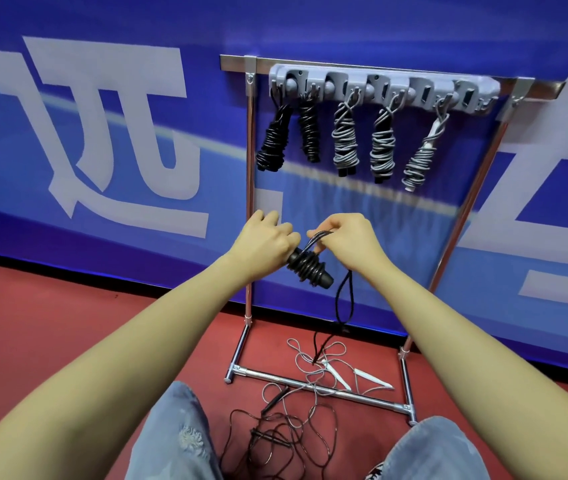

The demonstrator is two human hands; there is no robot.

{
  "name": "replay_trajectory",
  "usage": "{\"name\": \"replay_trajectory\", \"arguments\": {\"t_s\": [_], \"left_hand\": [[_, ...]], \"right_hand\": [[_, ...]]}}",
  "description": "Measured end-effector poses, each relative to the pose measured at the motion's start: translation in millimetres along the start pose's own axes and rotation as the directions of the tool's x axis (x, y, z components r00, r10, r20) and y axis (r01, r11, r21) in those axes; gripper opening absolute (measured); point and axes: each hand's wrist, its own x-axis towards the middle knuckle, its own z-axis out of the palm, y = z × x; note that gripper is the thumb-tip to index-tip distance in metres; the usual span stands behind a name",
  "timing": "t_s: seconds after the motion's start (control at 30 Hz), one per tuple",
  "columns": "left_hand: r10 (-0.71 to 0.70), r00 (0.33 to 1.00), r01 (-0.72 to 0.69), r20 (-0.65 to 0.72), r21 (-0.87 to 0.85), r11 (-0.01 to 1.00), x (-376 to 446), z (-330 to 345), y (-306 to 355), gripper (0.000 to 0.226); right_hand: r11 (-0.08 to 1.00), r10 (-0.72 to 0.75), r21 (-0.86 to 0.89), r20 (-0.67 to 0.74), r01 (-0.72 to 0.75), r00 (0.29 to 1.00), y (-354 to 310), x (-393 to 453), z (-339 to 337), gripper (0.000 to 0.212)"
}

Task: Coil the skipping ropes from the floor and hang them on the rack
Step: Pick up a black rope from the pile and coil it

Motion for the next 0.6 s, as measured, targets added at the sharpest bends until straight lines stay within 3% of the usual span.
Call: {"name": "replay_trajectory", "arguments": {"t_s": [0.13, 0.2, 0.27, 0.33, 0.43, 0.53, 0.6], "left_hand": [[-0.028, 0.977, 0.01, -0.21, -0.089, 0.996, 3.7, 0.0, -1.3, 0.031], [-0.092, 0.966, 0.055, -0.242, -0.155, 0.986, 6.5, -1.9, -1.8, 0.032], [-0.18, 0.965, 0.123, -0.188, -0.28, 0.952, 6.9, -3.7, 1.9, 0.022], [-0.327, 0.943, 0.257, -0.061, -0.492, 0.832, 6.3, -9.9, 9.5, 0.016], [-0.506, 0.838, 0.487, 0.205, -0.699, 0.523, 14.2, -26.7, 19.5, 0.033], [-0.635, 0.687, 0.612, 0.352, -0.753, 0.244, 28.3, -32.6, 23.6, 0.033], [-0.692, 0.594, 0.701, 0.409, -0.686, 0.197, 33.4, -26.6, 22.7, 0.03]], "right_hand": [[0.996, 0.056, 0.074, -0.068, -0.051, 0.996, 8.9, 6.3, 4.4, 0.018], [0.992, 0.053, 0.12, -0.079, -0.043, 0.996, 9.2, 7.4, 5.0, 0.022], [0.988, 0.036, 0.151, -0.064, -0.026, 0.997, 9.7, 7.3, 1.9, 0.022], [0.992, -0.003, 0.123, -0.038, 0.008, 0.999, 10.9, 7.2, -1.7, 0.018], [0.999, -0.015, -0.029, -0.027, 0.014, 1.0, 11.7, 7.5, -0.2, 0.019], [0.993, -0.033, -0.11, -0.009, 0.032, 0.999, 14.6, 6.1, 4.4, 0.028], [0.973, -0.06, -0.221, 0.038, 0.067, 0.997, 15.9, 5.2, 2.2, 0.024]]}}
